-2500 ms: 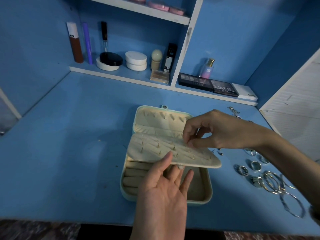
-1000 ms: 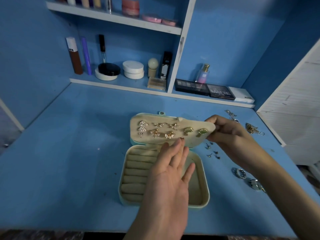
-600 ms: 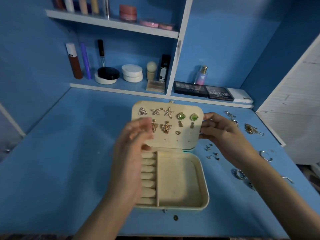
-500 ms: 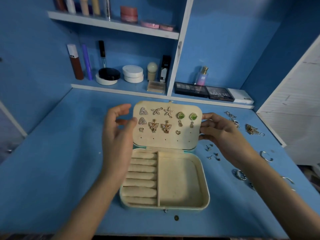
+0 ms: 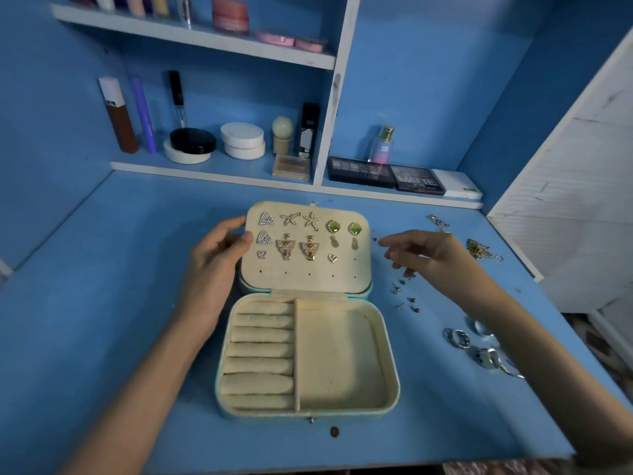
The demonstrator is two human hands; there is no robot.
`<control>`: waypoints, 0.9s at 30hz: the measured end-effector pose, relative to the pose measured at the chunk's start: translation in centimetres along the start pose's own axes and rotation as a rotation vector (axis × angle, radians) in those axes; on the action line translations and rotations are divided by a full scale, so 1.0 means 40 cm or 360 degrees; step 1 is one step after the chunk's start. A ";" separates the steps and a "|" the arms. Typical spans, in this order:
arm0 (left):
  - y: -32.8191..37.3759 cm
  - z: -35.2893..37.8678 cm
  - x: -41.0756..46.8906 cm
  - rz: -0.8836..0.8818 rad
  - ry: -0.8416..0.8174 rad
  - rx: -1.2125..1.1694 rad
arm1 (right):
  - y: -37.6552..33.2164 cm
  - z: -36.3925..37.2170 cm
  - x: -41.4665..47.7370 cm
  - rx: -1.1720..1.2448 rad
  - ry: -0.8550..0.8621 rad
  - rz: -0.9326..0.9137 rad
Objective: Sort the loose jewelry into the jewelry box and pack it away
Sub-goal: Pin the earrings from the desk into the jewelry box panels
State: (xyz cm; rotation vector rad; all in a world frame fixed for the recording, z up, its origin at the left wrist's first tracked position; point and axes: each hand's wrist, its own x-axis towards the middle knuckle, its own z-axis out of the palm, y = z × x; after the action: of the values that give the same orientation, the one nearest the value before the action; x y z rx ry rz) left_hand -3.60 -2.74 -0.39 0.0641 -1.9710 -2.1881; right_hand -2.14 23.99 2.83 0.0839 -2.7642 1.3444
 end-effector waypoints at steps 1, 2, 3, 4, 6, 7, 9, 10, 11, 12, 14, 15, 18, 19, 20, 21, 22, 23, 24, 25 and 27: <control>0.000 -0.001 0.000 0.0003 -0.0001 -0.0001 | 0.010 -0.009 -0.001 -0.0221 0.0013 -0.0056; -0.001 -0.001 0.000 0.0001 -0.0002 -0.0003 | 0.019 -0.019 -0.005 -0.0386 0.0012 -0.0102; 0.001 -0.004 0.002 0.0001 0.0001 -0.0001 | 0.026 -0.025 -0.008 -0.0486 0.0000 -0.0143; -0.001 -0.003 0.003 -0.0007 0.0000 -0.0002 | 0.035 -0.034 -0.014 -0.0555 -0.0016 -0.0174; -0.002 -0.005 0.004 -0.0007 0.0001 0.0007 | 0.049 -0.047 -0.022 -0.0657 -0.0047 -0.0215; -0.003 -0.004 0.004 -0.0003 -0.0001 0.0015 | 0.057 -0.053 -0.025 -0.0695 -0.0061 -0.0221; -0.004 -0.003 0.003 0.0002 -0.0007 0.0017 | 0.066 -0.066 -0.033 -0.0730 -0.0103 -0.0198; -0.005 -0.002 0.003 0.0001 -0.0007 0.0010 | 0.067 -0.073 -0.038 -0.0729 -0.0139 -0.0170; -0.006 -0.002 0.004 0.0001 -0.0001 0.0005 | 0.064 -0.078 -0.044 -0.0722 -0.0183 -0.0146; -0.008 -0.002 0.006 0.0001 0.0005 0.0001 | 0.061 -0.084 -0.049 -0.0713 -0.0235 -0.0125; -0.010 -0.003 0.010 0.0008 0.0005 0.0006 | 0.054 -0.091 -0.059 -0.0676 -0.0336 -0.0094; -0.010 -0.003 0.011 0.0011 0.0000 0.0009 | 0.052 -0.092 -0.062 -0.0662 -0.0377 -0.0077; -0.009 -0.002 0.010 0.0020 -0.0011 -0.0003 | 0.052 -0.090 -0.068 -0.0650 -0.0448 -0.0058; -0.007 -0.003 0.010 0.0023 -0.0011 -0.0003 | 0.051 -0.089 -0.067 -0.0644 -0.0462 -0.0058; -0.007 -0.002 0.010 0.0025 -0.0012 0.0002 | 0.051 -0.088 -0.068 -0.0642 -0.0478 -0.0056; -0.006 -0.002 0.009 0.0026 -0.0010 0.0006 | 0.051 -0.088 -0.067 -0.0645 -0.0493 -0.0059; -0.005 -0.001 0.009 0.0025 -0.0008 0.0003 | 0.051 -0.087 -0.067 -0.0658 -0.0504 -0.0061; -0.004 -0.001 0.009 0.0025 -0.0006 -0.0004 | 0.051 -0.085 -0.067 -0.0675 -0.0507 -0.0067; -0.003 0.000 0.009 0.0025 -0.0007 -0.0008 | 0.052 -0.084 -0.066 -0.0692 -0.0503 -0.0072; -0.003 -0.001 0.008 0.0025 -0.0011 -0.0006 | 0.053 -0.082 -0.066 -0.0709 -0.0498 -0.0076; -0.004 -0.003 0.008 0.0027 -0.0016 0.0012 | 0.053 -0.078 -0.066 -0.0738 -0.0490 -0.0079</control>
State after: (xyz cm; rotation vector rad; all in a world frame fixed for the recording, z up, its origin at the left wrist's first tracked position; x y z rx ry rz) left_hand -3.94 -2.89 -0.52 0.0370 -1.9778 -2.1749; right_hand 0.44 27.79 2.87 0.3567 -3.2230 0.6978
